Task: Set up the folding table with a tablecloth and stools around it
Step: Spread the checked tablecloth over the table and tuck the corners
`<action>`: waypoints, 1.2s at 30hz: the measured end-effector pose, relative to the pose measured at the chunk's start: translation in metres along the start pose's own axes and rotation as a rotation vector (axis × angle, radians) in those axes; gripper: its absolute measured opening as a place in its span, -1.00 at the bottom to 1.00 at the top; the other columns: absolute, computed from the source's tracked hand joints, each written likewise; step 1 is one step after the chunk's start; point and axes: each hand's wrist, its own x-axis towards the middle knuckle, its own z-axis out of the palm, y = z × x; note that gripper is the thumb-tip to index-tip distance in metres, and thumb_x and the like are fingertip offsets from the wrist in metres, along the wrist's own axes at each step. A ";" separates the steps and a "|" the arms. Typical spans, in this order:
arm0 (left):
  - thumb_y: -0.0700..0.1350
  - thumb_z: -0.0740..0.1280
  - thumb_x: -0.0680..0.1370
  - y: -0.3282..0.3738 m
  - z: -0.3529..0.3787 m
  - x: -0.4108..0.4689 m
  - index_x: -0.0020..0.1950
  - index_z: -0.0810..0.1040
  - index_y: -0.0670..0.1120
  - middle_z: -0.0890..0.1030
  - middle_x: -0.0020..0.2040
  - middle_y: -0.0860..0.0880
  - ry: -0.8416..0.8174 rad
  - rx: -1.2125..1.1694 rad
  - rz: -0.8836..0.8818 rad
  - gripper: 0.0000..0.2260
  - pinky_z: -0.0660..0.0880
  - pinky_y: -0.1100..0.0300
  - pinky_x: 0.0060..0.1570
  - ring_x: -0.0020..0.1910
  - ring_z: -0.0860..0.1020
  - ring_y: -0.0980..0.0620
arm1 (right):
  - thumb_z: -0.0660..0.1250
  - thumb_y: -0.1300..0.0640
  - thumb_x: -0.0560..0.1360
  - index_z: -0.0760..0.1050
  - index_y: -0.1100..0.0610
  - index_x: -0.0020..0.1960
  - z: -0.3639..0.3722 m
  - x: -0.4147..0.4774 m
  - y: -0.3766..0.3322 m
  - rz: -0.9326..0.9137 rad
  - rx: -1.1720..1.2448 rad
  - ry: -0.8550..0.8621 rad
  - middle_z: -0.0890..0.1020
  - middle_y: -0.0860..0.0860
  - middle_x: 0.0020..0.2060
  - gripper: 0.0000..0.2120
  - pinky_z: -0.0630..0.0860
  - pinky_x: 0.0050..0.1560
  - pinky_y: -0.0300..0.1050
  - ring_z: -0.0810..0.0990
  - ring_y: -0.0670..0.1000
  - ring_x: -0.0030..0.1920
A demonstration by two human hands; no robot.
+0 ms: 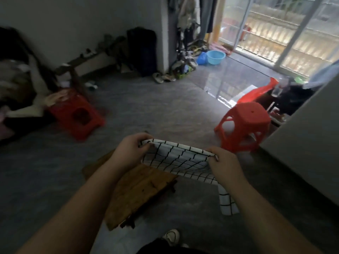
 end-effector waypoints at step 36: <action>-0.19 0.39 0.54 -0.363 -0.334 -0.367 -0.08 0.64 0.09 0.67 -0.18 0.12 0.588 -0.187 -0.331 -0.84 0.40 0.42 -0.25 -0.24 0.55 0.27 | 0.29 0.22 0.52 0.59 -0.20 -0.08 0.357 -0.172 -0.430 -0.439 -0.071 -0.420 0.65 -0.08 -0.35 -0.70 0.43 -0.35 -0.12 0.53 -0.04 -0.40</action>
